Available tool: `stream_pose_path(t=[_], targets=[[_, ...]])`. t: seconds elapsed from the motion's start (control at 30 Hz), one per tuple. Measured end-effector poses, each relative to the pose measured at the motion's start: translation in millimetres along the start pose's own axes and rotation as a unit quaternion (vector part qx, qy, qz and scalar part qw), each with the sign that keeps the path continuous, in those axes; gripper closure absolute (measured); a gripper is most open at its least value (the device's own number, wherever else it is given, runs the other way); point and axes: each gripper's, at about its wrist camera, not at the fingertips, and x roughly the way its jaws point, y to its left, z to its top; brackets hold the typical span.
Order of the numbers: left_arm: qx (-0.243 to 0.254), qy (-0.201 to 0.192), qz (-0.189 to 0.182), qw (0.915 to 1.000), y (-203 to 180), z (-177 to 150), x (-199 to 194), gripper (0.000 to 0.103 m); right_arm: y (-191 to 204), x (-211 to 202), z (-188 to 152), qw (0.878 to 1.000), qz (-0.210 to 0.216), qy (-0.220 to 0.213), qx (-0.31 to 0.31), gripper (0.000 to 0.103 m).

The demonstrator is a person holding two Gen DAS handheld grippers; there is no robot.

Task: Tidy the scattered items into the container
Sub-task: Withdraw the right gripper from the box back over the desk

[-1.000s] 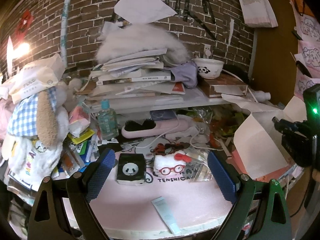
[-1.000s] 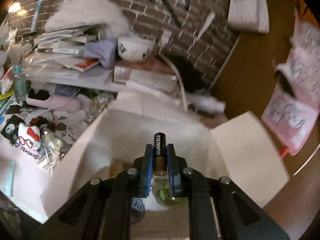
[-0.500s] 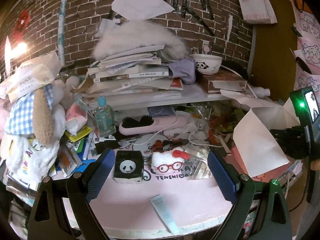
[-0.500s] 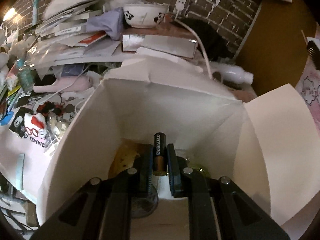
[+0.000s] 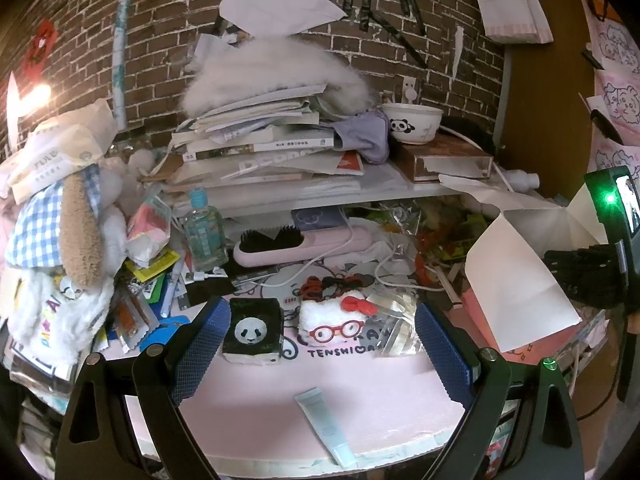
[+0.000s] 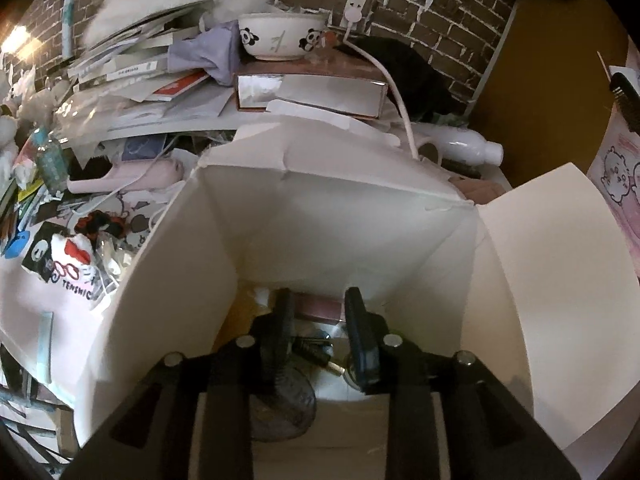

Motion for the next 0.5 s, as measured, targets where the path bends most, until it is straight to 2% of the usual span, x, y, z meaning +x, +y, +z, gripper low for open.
stream_pose_path(t=[0.13, 0.27, 0.37, 0.5], targets=[[0.001, 0.004, 0.002, 1.0000, 0.9, -1.5, 1.8, 0.010, -0.7, -11.8, 0.4, 1.000, 0.004, -0.022, 0.007, 0.080], [-0.001, 0.010, 0.004, 0.9999, 2.9, -3.8, 3.7, 0.010, 6.3, -36.5, 2.7, 0.998, 0.009, -0.064, 0.008, 0.080], [-0.002, 0.014, 0.006, 0.9999, 3.4, -6.2, 5.6, 0.010, 20.9, -56.7, 2.8, 0.995, 0.026, -0.093, -0.002, 0.080], [0.001, 0.023, 0.007, 0.9997, 2.5, -9.2, 9.1, 0.010, 51.6, -70.6, -0.7, 0.992, 0.050, -0.111, -0.029, 0.080]])
